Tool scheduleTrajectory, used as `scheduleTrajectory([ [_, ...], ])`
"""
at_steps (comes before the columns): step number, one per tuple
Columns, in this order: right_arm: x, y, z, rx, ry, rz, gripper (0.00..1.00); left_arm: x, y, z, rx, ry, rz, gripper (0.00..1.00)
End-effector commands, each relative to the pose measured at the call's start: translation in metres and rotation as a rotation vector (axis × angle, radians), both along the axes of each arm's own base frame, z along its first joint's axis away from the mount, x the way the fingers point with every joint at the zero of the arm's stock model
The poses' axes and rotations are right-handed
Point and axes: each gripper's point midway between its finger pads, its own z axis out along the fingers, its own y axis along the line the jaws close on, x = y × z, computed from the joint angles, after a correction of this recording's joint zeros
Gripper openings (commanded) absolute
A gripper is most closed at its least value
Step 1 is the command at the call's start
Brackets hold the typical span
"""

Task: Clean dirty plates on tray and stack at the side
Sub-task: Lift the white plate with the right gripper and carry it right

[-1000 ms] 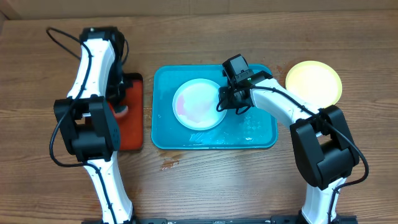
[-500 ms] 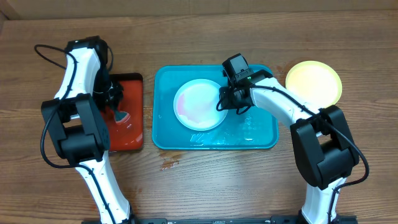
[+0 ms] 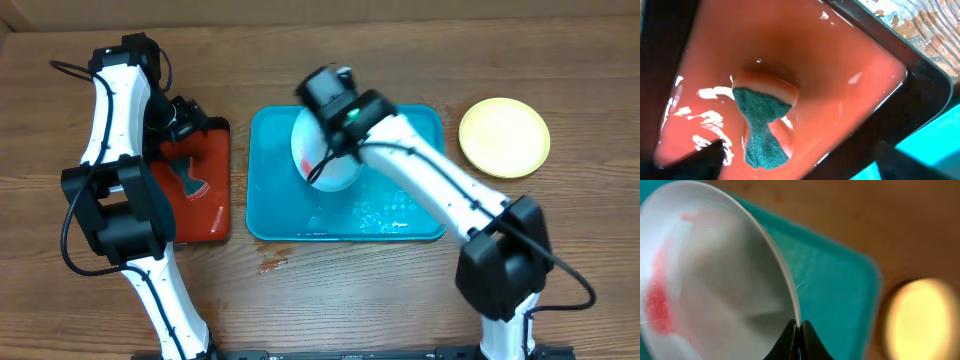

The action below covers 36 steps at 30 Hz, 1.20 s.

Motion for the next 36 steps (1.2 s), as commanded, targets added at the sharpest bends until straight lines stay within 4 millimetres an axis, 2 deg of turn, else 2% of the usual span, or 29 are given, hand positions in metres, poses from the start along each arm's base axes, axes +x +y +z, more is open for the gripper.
scheduleTrajectory([
  [1,0.003,-0.009,0.085,-0.382,-0.305,0.043,0.04,0.006,-0.003,0.013,-0.016,-0.042,-0.015,1.0],
  [6,-0.015,0.024,0.112,-0.66,-0.348,0.24,0.04,0.006,-0.003,0.013,-0.016,-0.043,-0.014,1.0],
  [10,-0.027,0.047,0.126,-0.759,-0.386,0.316,0.04,0.007,-0.003,0.013,-0.015,-0.047,-0.015,1.0],
  [18,-0.042,0.059,0.16,-0.917,-0.474,0.279,0.04,0.01,-0.002,0.013,-0.012,-0.061,-0.014,1.0],
  [20,-0.043,0.066,0.155,-0.871,-0.482,0.296,0.04,0.01,-0.002,0.013,-0.012,-0.061,-0.014,1.0],
  [22,-0.043,0.085,0.127,-0.668,-0.45,0.378,0.04,0.01,-0.002,0.013,-0.012,-0.061,-0.014,1.0],
  [25,-0.053,0.101,0.081,-0.532,-0.268,0.561,0.04,0.01,-0.002,0.013,-0.012,-0.061,-0.014,1.0],
  [26,-0.051,0.096,0.079,-0.539,-0.256,0.554,0.04,0.01,-0.002,0.013,-0.012,-0.061,-0.014,1.0],
  [28,-0.042,0.08,0.092,-0.586,-0.301,0.467,0.04,0.01,-0.002,0.013,-0.012,-0.061,-0.014,1.0],
  [30,-0.03,0.057,0.116,-0.621,-0.37,0.348,0.04,0.01,-0.002,0.013,-0.012,-0.061,-0.014,1.0],
  [33,-0.013,0.035,0.122,-0.523,-0.364,0.287,0.04,0.01,-0.002,0.013,-0.012,-0.061,-0.014,1.0],
  [36,0.014,-0.004,0.114,-0.33,-0.306,0.194,0.04,0.01,-0.002,0.013,-0.012,-0.061,-0.014,1.0],
])
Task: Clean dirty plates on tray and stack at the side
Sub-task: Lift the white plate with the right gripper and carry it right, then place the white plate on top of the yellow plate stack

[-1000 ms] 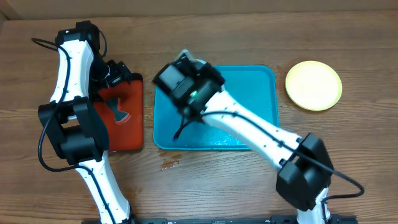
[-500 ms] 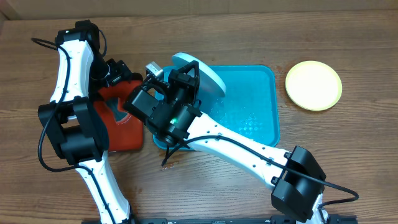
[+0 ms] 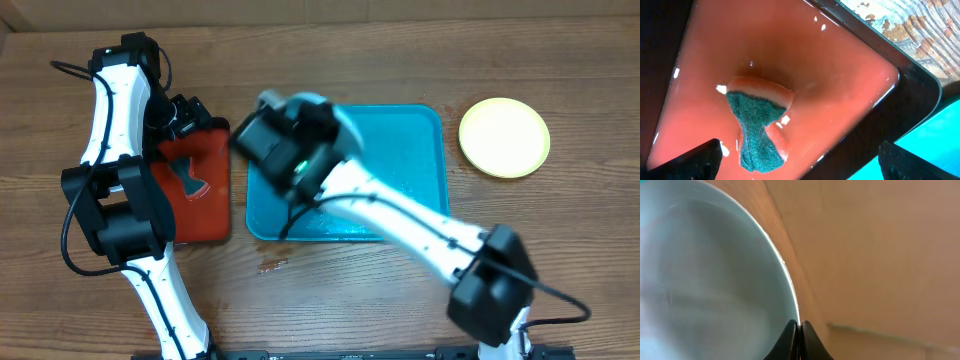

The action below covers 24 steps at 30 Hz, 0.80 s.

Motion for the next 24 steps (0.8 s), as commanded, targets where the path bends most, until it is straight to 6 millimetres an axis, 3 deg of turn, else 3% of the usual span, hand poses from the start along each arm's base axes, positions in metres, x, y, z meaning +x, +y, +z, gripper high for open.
scheduleTrajectory([
  [1,0.036,-0.066,0.023,0.357,0.029,-0.153,0.05,0.006,-0.001,0.013,-0.003,-0.04,-0.011,1.0],
  [6,0.047,-0.116,-0.037,0.787,0.467,-0.189,0.04,0.006,-0.001,0.013,-0.003,-0.04,-0.011,1.0],
  [7,0.049,-0.143,-0.049,0.948,0.58,-0.228,0.04,0.006,-0.001,0.013,-0.003,-0.04,-0.011,1.0],
  [9,0.05,-0.184,-0.061,1.08,0.642,-0.313,0.04,0.006,-0.001,0.013,-0.003,-0.04,-0.011,1.0],
  [14,0.047,-0.281,-0.098,1.247,0.654,-0.542,0.04,0.006,-0.001,0.013,-0.003,-0.04,-0.012,1.0],
  [18,0.037,-0.341,-0.126,1.307,0.631,-0.694,0.04,0.006,-0.001,0.013,-0.003,-0.04,-0.012,1.0],
  [24,0.028,-0.401,-0.145,1.39,0.537,-0.86,0.04,0.006,-0.001,0.013,-0.003,-0.04,-0.012,1.0],
])
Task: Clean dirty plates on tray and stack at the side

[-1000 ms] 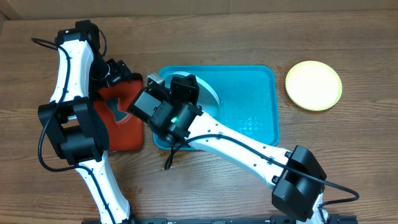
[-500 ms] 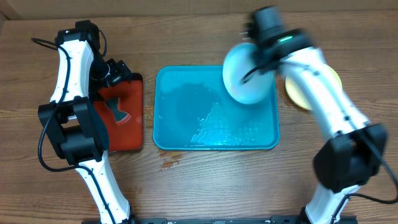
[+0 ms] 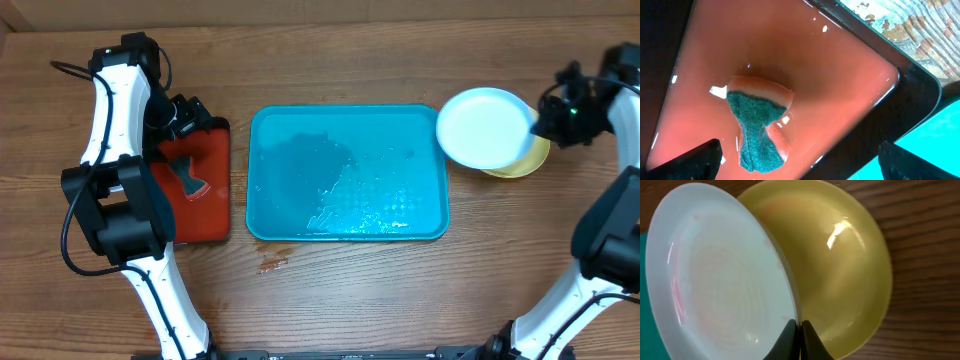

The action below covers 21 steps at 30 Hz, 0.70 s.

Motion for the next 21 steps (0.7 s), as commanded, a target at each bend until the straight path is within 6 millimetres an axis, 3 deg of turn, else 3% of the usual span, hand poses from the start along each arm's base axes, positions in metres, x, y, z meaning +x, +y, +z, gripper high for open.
scheduleTrajectory([
  [1,0.002,-0.015,0.002,0.051,-0.027,-0.078,0.04,0.006,-0.001,0.013,-0.003,-0.04,-0.012,1.0],
  [6,0.004,-0.05,0.004,0.032,-0.075,-0.167,0.04,0.006,-0.001,0.013,-0.003,-0.04,-0.012,1.0],
  [10,0.006,-0.054,0.005,0.027,-0.088,-0.175,0.04,0.006,-0.001,0.013,-0.003,-0.04,-0.012,1.0],
  [13,0.007,-0.053,0.004,0.027,-0.088,-0.171,0.29,0.006,-0.001,0.013,-0.003,-0.04,-0.012,1.0],
  [16,0.006,-0.052,0.004,0.03,-0.083,-0.171,0.33,0.006,-0.001,0.013,-0.003,-0.04,-0.012,1.0],
  [17,0.005,-0.052,0.004,0.031,-0.081,-0.172,0.41,0.006,-0.001,0.013,-0.003,-0.04,-0.012,1.0],
  [18,0.005,-0.05,0.004,0.033,-0.078,-0.169,1.0,0.006,-0.001,0.013,-0.003,-0.04,-0.012,1.0],
  [21,0.001,-0.046,0.003,0.046,-0.056,-0.173,1.0,0.006,-0.001,0.013,-0.003,-0.04,-0.012,1.0],
])
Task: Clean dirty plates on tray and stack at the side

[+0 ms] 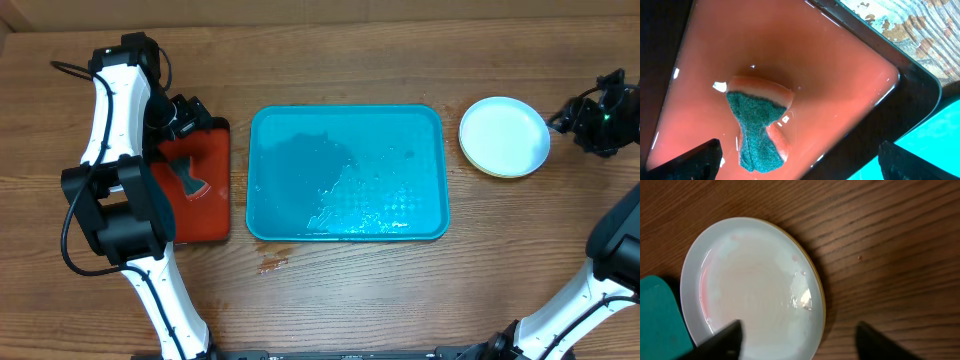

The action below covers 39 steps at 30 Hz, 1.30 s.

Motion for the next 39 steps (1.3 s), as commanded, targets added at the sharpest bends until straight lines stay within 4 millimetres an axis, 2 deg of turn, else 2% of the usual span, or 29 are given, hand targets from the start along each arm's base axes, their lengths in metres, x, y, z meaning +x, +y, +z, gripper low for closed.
scheduleTrajectory([
  [1,-0.001,0.009,0.003,0.028,0.007,0.005,1.0,0.006,-0.001,0.013,-0.003,-0.04,-0.012,1.0],
  [6,-0.008,0.05,0.016,0.212,0.004,0.063,1.0,0.006,-0.001,0.013,-0.003,-0.04,-0.012,1.0],
  [8,-0.009,0.065,0.029,0.249,-0.029,0.122,1.0,0.006,-0.001,0.013,-0.003,-0.04,-0.012,1.0],
  [11,-0.016,0.076,0.054,0.24,-0.056,0.152,1.0,0.006,-0.001,0.013,-0.003,-0.04,-0.012,1.0],
  [16,-0.033,0.09,0.111,0.19,-0.139,0.178,1.0,0.006,-0.001,0.013,-0.003,-0.04,-0.012,1.0],
  [17,-0.041,0.097,0.132,0.169,-0.173,0.192,1.0,0.006,-0.001,0.013,-0.003,-0.04,-0.012,1.0],
  [19,-0.051,0.11,0.158,0.135,-0.226,0.23,1.0,0.006,-0.001,0.013,-0.003,-0.04,-0.012,1.0],
  [23,-0.073,0.146,0.203,0.084,-0.319,0.315,1.0,0.006,-0.001,0.013,-0.003,-0.04,-0.012,1.0],
  [25,-0.092,0.175,0.224,0.044,-0.368,0.39,1.0,0.006,-0.001,0.013,-0.003,-0.04,-0.012,1.0],
  [29,-0.125,0.224,0.237,0.029,-0.416,0.528,1.0,0.006,-0.001,0.013,-0.003,-0.04,-0.012,1.0],
  [34,-0.179,0.289,0.244,0.16,-0.414,0.736,1.0,0.006,-0.001,0.013,-0.003,-0.04,-0.012,1.0],
  [36,-0.191,0.3,0.241,0.178,-0.383,0.781,1.0,0.006,-0.001,0.013,-0.003,-0.04,-0.012,1.0],
  [39,-0.198,0.306,0.238,0.19,-0.356,0.804,1.0,0.006,-0.001,0.013,-0.003,-0.04,-0.012,1.0],
])
